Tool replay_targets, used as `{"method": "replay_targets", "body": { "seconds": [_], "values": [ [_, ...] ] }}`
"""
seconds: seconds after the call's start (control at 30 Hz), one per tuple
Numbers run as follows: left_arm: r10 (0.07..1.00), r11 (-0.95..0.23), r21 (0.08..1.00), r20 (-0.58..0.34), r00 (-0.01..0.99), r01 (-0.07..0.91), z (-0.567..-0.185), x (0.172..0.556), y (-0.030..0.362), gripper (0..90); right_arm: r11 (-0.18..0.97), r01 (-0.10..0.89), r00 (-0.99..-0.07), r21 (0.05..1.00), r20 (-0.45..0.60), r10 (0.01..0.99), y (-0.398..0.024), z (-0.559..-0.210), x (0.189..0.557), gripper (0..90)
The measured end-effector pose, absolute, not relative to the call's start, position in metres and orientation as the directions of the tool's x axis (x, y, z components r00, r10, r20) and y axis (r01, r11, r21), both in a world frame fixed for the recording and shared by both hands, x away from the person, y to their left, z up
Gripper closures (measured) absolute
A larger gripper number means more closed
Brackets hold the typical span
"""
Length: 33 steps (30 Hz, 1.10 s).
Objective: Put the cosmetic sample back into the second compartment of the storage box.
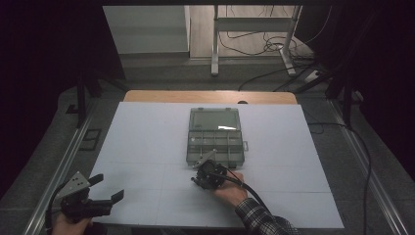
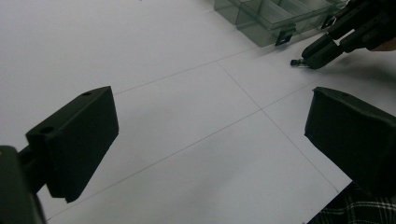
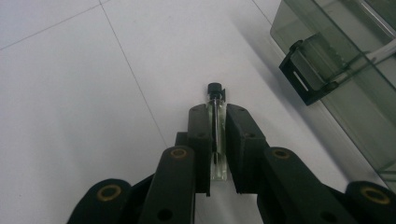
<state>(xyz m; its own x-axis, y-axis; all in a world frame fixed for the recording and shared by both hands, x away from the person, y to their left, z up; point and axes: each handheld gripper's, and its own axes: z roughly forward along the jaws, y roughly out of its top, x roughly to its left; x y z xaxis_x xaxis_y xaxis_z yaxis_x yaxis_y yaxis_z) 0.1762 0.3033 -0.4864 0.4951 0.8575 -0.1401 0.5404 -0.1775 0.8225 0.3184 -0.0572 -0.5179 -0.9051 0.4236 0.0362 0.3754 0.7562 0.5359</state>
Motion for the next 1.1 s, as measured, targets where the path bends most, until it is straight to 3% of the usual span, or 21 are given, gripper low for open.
{"method": "replay_targets", "body": {
  "seconds": [1.1],
  "values": [
    [0.850, -0.196, 0.816, -0.135, 0.509, 0.544, -0.487, 0.177, 0.302, 3.5, 0.675, 0.399, -0.883, 0.621, 0.062, 0.465, -0.077, -0.492, 0.324, 80.9]
  ]
}}
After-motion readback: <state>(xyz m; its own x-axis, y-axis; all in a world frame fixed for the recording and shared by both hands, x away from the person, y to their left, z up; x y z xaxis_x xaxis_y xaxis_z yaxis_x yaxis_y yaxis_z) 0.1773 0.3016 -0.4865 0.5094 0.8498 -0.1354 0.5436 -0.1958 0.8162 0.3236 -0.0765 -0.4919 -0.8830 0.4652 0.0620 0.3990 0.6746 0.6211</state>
